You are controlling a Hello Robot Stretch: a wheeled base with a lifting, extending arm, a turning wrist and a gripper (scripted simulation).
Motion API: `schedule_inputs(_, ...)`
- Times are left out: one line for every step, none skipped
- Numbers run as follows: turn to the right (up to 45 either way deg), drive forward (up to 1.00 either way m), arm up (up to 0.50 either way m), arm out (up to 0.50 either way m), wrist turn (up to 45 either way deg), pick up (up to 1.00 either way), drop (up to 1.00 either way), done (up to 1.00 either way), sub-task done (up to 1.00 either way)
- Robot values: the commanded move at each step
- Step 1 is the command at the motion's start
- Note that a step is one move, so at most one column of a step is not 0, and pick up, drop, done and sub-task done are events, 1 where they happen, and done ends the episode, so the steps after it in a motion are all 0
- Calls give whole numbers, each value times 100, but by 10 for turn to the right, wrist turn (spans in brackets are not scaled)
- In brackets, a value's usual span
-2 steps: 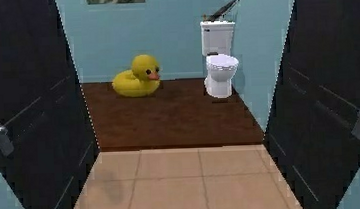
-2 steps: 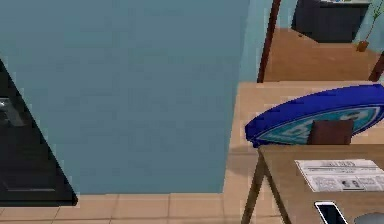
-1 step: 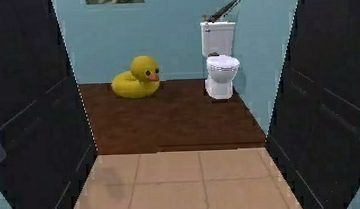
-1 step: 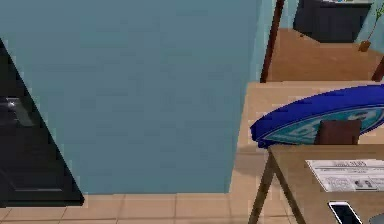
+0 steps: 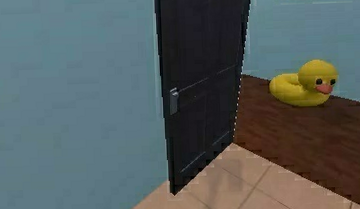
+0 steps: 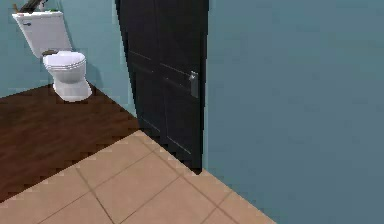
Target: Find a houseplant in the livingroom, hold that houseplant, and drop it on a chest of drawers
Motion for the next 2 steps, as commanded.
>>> schedule_inputs(-90,0,0,0,0,0,0,0,0)
schedule_inputs(-30,0,0,0,0,0,0,0,0)
